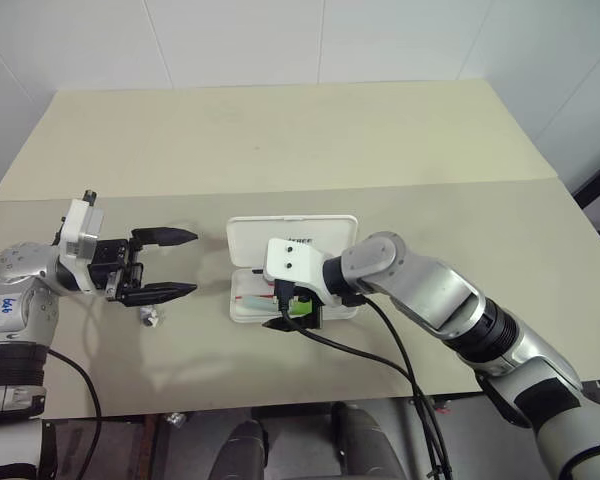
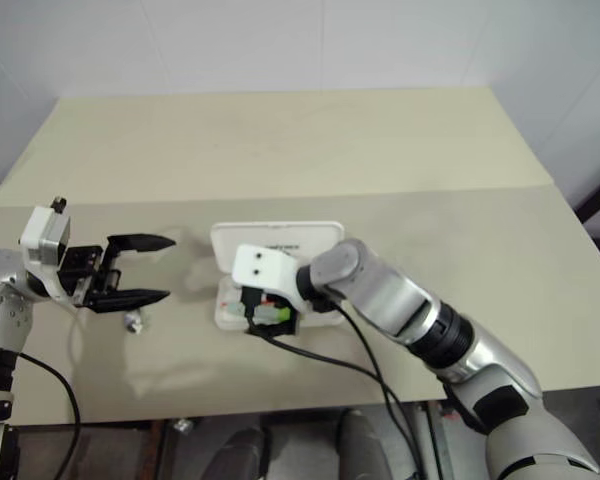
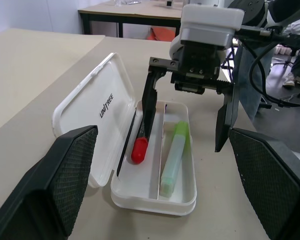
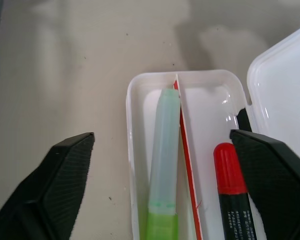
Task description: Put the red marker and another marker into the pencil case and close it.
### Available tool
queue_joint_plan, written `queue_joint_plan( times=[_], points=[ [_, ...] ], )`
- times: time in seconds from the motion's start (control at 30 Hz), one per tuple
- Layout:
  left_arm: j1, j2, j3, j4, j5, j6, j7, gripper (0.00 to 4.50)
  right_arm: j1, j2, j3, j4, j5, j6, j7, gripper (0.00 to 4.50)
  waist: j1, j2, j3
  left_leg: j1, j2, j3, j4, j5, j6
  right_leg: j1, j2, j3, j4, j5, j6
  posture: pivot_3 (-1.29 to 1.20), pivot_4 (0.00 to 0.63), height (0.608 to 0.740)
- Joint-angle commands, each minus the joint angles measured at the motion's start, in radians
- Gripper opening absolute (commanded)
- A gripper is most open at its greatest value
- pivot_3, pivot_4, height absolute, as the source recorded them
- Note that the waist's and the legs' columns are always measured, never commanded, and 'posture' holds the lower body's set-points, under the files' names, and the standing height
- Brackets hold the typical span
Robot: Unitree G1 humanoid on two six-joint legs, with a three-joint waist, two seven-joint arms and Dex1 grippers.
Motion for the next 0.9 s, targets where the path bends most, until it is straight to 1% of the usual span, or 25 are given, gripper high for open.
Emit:
queue_joint_plan(
  times=[0.03,0.2,0.4,0.53,0.63,0.7,0.8,0.9],
  points=[
    [-0.015,-0.005,0.025,-0.035,-0.003,0.001,-0.052,4.50,0.014,-0.019,-0.064,-0.074,0.033,0.014,0.017,4.46,0.002,0.000,0.000,0.000,0.000,0.000,0.000,0.000,0.000,0.000,0.000,0.000,0.000,0.000,0.000,0.00,0.150,0.740],
    [-0.001,-0.016,0.024,-0.045,0.006,-0.001,-0.036,4.50,0.060,-0.056,-0.090,-0.100,0.040,-0.001,0.020,4.46,0.001,0.000,0.000,0.000,0.000,0.000,0.000,0.000,0.000,0.000,0.000,0.000,0.000,0.000,0.000,0.00,0.150,0.740],
    [-0.014,-0.040,0.025,-0.052,0.015,0.001,-0.019,4.50,0.073,-0.025,-0.100,-0.056,0.005,-0.058,-0.020,4.46,0.000,0.000,0.000,0.000,0.000,0.000,0.000,0.000,-0.001,0.000,0.000,0.000,0.001,0.000,0.000,0.00,0.150,0.740],
    [0.015,-0.041,0.040,-0.073,0.019,0.006,0.000,4.50,0.081,-0.019,-0.112,-0.042,-0.012,-0.084,-0.039,4.46,0.001,0.000,0.000,0.000,0.000,0.000,0.000,0.000,-0.001,0.000,0.000,0.000,0.001,0.000,0.000,0.00,0.150,0.740],
    [0.052,-0.036,0.065,-0.098,0.046,0.012,0.082,4.50,0.101,-0.030,-0.159,-0.082,0.018,-0.070,-0.034,4.46,0.000,0.000,0.000,0.000,0.000,0.000,0.000,0.000,-0.001,0.000,0.000,0.000,0.000,0.000,0.000,0.00,0.150,0.740],
    [0.099,-0.032,0.095,-0.138,0.039,0.025,0.117,4.50,0.130,-0.054,-0.206,-0.130,0.049,-0.054,-0.019,4.46,0.001,0.000,0.000,0.000,0.000,0.000,-0.001,0.000,-0.001,0.000,0.000,0.000,0.000,0.000,0.000,0.00,0.150,0.740],
    [0.195,-0.018,0.153,-0.207,0.052,0.078,0.228,4.50,0.212,-0.133,-0.297,-0.232,0.125,-0.051,0.034,4.46,0.004,0.000,0.000,-0.001,0.000,0.000,-0.001,0.000,0.000,0.000,-0.001,0.000,-0.002,0.000,0.000,0.00,0.150,0.740],
    [0.272,-0.017,0.187,-0.284,0.090,0.146,0.380,4.50,0.278,-0.191,-0.377,-0.269,0.170,-0.079,0.058,4.46,0.005,0.000,0.000,-0.001,0.000,0.000,-0.001,0.000,0.000,0.001,-0.001,0.000,-0.004,0.000,0.000,0.00,0.150,0.740]
  ],
)
